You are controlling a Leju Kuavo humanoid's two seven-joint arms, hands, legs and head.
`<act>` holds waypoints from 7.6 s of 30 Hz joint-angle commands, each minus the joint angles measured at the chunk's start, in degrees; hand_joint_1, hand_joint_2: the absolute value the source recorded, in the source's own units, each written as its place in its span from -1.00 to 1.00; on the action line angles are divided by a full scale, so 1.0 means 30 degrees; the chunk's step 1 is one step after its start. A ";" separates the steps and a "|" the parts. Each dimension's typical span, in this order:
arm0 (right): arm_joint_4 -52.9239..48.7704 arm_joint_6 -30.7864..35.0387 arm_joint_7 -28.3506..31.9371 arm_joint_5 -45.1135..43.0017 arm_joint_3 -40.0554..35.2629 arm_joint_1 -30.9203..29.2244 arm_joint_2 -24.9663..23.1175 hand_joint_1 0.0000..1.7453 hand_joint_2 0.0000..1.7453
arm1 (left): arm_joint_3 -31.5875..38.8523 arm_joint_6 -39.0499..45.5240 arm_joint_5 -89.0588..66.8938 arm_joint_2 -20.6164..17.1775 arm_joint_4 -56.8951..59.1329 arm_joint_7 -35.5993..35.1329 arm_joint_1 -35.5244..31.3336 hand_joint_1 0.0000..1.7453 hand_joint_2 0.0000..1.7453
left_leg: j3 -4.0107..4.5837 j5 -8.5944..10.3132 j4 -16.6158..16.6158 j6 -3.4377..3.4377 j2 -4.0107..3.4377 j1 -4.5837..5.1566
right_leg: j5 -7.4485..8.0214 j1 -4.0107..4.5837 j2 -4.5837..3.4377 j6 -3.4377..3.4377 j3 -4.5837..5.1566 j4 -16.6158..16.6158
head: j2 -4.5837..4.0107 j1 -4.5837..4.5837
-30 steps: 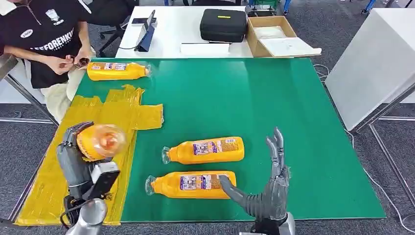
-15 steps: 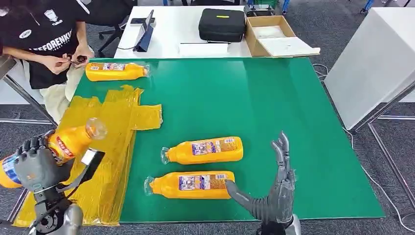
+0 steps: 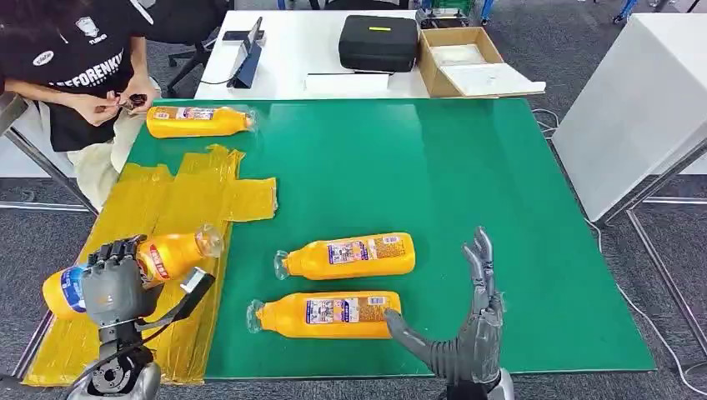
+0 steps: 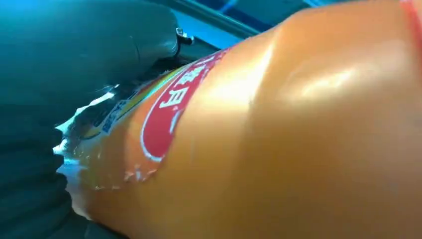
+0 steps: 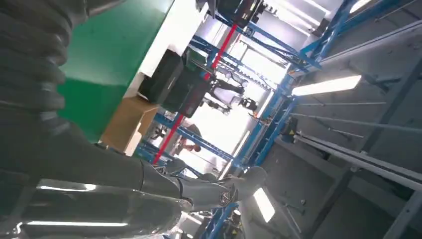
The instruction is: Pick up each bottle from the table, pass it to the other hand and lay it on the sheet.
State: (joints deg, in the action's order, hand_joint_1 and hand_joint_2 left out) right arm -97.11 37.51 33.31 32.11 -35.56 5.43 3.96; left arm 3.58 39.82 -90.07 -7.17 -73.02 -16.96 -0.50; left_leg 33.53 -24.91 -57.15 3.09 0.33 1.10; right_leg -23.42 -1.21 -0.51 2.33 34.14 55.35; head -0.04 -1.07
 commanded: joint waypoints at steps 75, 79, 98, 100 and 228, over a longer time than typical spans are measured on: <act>0.8746 -1.0733 -0.8564 0.8753 0.2069 -0.7131 0.1462 -1.00 1.00 | -0.4927 -0.1465 1.7454 0.4851 -0.4734 1.4317 0.0132 -1.00 1.00 | -0.0045 -0.0008 0.0007 -0.0055 -0.0032 -0.0017 | 0.0031 0.0022 -0.0029 -0.0017 -0.0066 -0.0039 | 0.0000 0.0000; 0.9849 -1.1119 -0.8768 0.8533 0.1816 -0.7740 0.1357 -1.00 1.00 | -0.5266 -0.1752 1.8031 0.4965 -0.3634 1.4598 -0.0583 -1.00 1.00 | -0.0070 0.0008 0.0009 -0.0058 0.0018 -0.0022 | 0.0022 0.0027 0.0024 -0.0028 -0.0104 -0.0042 | 0.0000 -0.0007; 1.0614 -1.1137 -0.9841 0.8588 0.1306 -0.7115 0.1074 -1.00 1.00 | -0.5877 -0.1984 1.9879 0.4735 -0.1040 1.5550 -0.2435 -1.00 1.00 | -0.0095 -0.0002 0.0014 -0.0084 0.0043 -0.0030 | 0.0002 0.0037 0.0054 -0.0042 -0.0134 -0.0047 | 0.0000 -0.0007; 1.1210 -1.1016 -0.9793 0.8698 0.1339 -0.7266 0.0809 -1.00 1.00 | -0.5937 -0.1992 1.9997 0.4786 -0.0796 1.5663 -0.2606 -1.00 1.00 | -0.0101 -0.0004 0.0017 -0.0089 0.0042 -0.0032 | -0.0001 0.0039 0.0052 -0.0045 -0.0138 -0.0049 | 0.0000 -0.0007; 1.5323 -0.0438 -0.6705 0.5461 0.5499 -0.8513 -0.4702 1.00 1.00 | -0.5035 -0.2227 2.1587 0.5489 -0.0866 1.6245 -0.1702 -1.00 1.00 | -0.0098 -0.0014 -0.0021 -0.0081 0.0039 -0.0033 | -0.0017 0.0038 0.0050 -0.0040 -0.0140 -0.0006 | 0.0000 -0.0015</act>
State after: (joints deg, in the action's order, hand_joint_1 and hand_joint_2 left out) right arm -40.73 33.66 8.42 53.92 -22.23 -24.07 -9.97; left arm -12.46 33.40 -25.03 9.22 -76.43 31.74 -5.03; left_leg 33.42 -24.85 -57.18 3.13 0.43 1.11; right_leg -23.38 -1.20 -0.45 2.38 33.95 55.36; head -0.04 -1.11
